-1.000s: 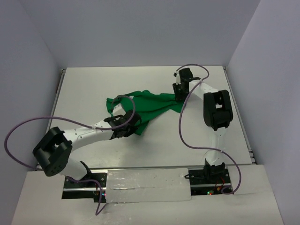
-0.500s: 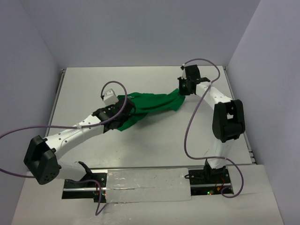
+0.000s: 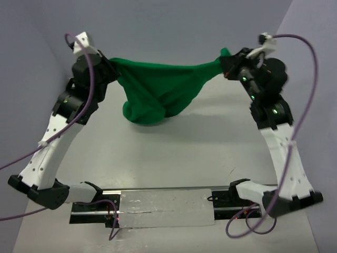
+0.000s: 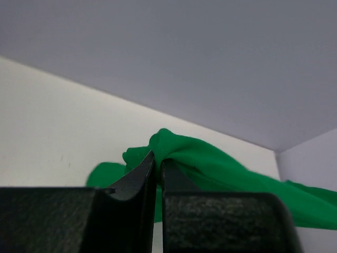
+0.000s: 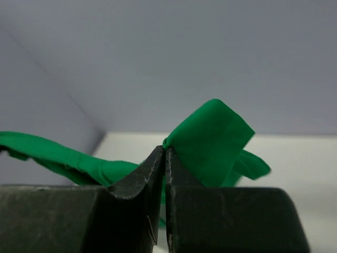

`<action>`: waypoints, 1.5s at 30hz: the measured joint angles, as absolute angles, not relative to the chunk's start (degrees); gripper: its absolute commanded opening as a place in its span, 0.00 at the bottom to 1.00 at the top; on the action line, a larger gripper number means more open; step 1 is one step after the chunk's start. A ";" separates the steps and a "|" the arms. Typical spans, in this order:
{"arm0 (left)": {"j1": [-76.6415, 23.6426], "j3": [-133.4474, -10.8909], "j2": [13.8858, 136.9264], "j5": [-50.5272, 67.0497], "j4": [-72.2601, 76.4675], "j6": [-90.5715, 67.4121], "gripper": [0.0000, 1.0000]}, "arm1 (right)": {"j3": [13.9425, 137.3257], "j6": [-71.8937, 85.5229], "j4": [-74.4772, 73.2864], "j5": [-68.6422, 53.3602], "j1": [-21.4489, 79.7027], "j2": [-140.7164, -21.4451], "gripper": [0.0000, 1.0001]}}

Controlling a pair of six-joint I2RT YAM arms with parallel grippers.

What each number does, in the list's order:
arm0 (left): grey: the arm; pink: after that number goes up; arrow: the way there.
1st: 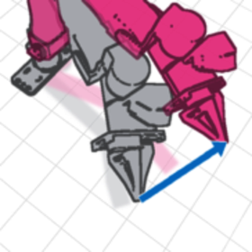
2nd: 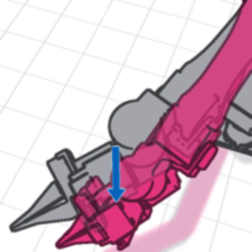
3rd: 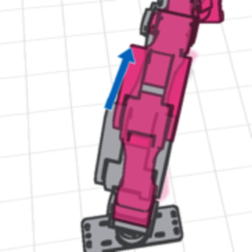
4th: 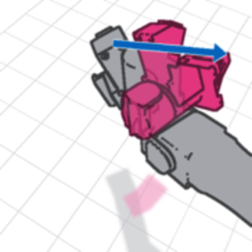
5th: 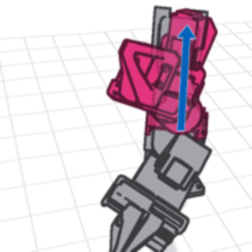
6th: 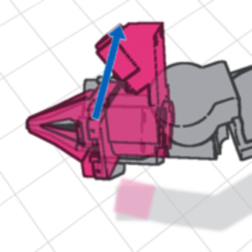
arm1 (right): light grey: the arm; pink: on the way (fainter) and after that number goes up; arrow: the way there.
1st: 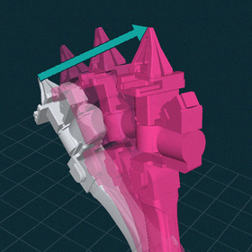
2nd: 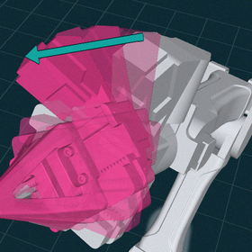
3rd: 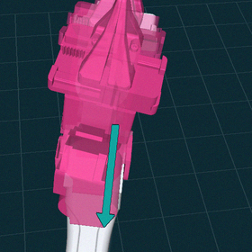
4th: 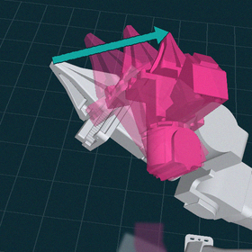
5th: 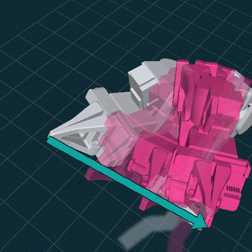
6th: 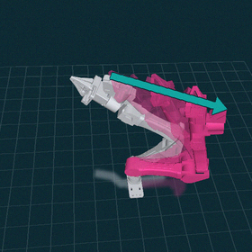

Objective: Fold and stack the t-shirts
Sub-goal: Flatten out the tshirt

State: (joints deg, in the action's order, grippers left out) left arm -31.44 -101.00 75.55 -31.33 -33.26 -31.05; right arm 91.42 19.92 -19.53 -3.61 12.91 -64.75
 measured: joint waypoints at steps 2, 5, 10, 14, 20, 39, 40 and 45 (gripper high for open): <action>-31.44 -101.44 72.20 -29.76 -32.63 -29.15 0.10 | 92.82 20.22 -19.18 -3.55 13.03 -59.29 0.09; -31.86 -102.01 67.77 -26.40 -32.27 -27.47 0.10 | 94.39 20.95 -19.03 -4.29 13.36 -52.20 0.09; -32.45 -106.25 65.17 -21.21 -31.21 -26.15 0.10 | 96.79 21.99 -18.38 -5.44 13.37 -47.25 0.09; -32.56 -107.36 64.63 -19.76 -30.33 -25.54 0.10 | 96.02 22.49 -18.40 -4.52 13.37 -47.14 0.09; -32.56 -106.89 68.15 -21.77 -30.47 -23.94 0.10 | 93.83 22.41 -18.48 -0.37 13.37 -51.02 0.09; -21.88 -129.55 101.79 -22.17 -32.54 -17.61 0.10 | 90.48 23.44 -6.82 8.30 13.37 -74.05 0.09; -21.80 -130.89 101.91 -21.99 -32.29 -17.37 0.10 | 91.33 23.45 -5.85 8.58 13.37 -74.05 0.09; -21.42 -131.08 99.63 -21.00 -27.41 -17.29 0.10 | 93.50 23.26 -1.06 9.49 13.37 -72.65 0.09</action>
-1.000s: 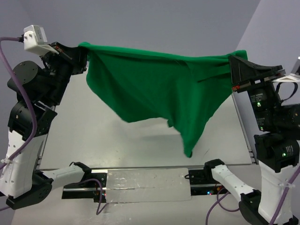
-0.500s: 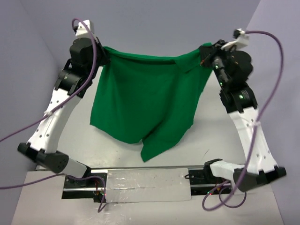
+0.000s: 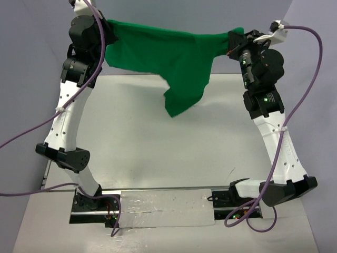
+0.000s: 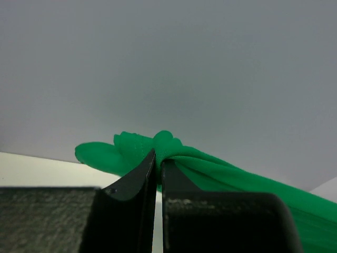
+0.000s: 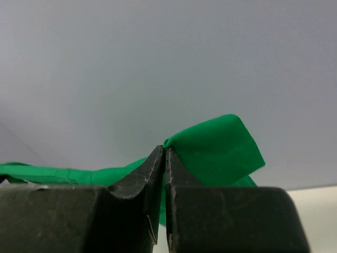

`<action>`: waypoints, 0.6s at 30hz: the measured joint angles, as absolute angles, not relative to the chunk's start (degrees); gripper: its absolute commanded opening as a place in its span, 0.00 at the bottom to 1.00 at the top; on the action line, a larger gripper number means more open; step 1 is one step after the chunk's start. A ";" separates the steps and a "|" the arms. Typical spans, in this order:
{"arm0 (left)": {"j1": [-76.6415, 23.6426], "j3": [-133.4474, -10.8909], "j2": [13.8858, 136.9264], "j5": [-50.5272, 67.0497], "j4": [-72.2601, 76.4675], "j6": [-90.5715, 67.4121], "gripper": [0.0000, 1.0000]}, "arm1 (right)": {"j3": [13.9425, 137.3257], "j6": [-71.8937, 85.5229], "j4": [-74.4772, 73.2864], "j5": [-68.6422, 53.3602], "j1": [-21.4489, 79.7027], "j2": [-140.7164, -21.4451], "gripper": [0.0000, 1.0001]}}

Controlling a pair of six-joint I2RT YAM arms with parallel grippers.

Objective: Fold and stack the t-shirts
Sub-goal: Flatten out the tshirt

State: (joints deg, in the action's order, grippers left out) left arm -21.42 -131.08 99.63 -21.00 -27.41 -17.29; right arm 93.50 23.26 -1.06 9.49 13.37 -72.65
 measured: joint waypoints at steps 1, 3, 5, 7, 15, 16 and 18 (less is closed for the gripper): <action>-21.36 -128.77 98.30 -20.69 -25.63 -17.51 0.10 | 93.16 23.23 -0.11 9.63 13.37 -71.89 0.09; -21.30 -123.73 95.49 -20.35 -24.08 -17.83 0.10 | 92.34 23.12 1.06 9.74 13.40 -70.55 0.09; -21.29 -115.95 91.98 -20.06 -20.23 -18.58 0.10 | 89.84 23.07 2.73 9.51 13.52 -68.82 0.09; -21.23 -106.48 87.79 -19.84 -18.32 -19.58 0.10 | 84.60 23.09 4.16 9.03 13.63 -66.18 0.09; -20.21 -68.32 78.17 -18.44 -10.03 -27.25 0.59 | 49.21 27.01 3.59 6.10 14.79 -51.84 0.21; -19.98 -64.12 77.49 -18.07 -10.21 -28.92 0.78 | 43.87 28.42 2.66 5.68 15.17 -49.26 0.54; -19.55 -56.61 75.77 -16.64 -12.43 -32.07 0.92 | 34.79 30.68 -1.45 5.17 15.89 -44.20 0.76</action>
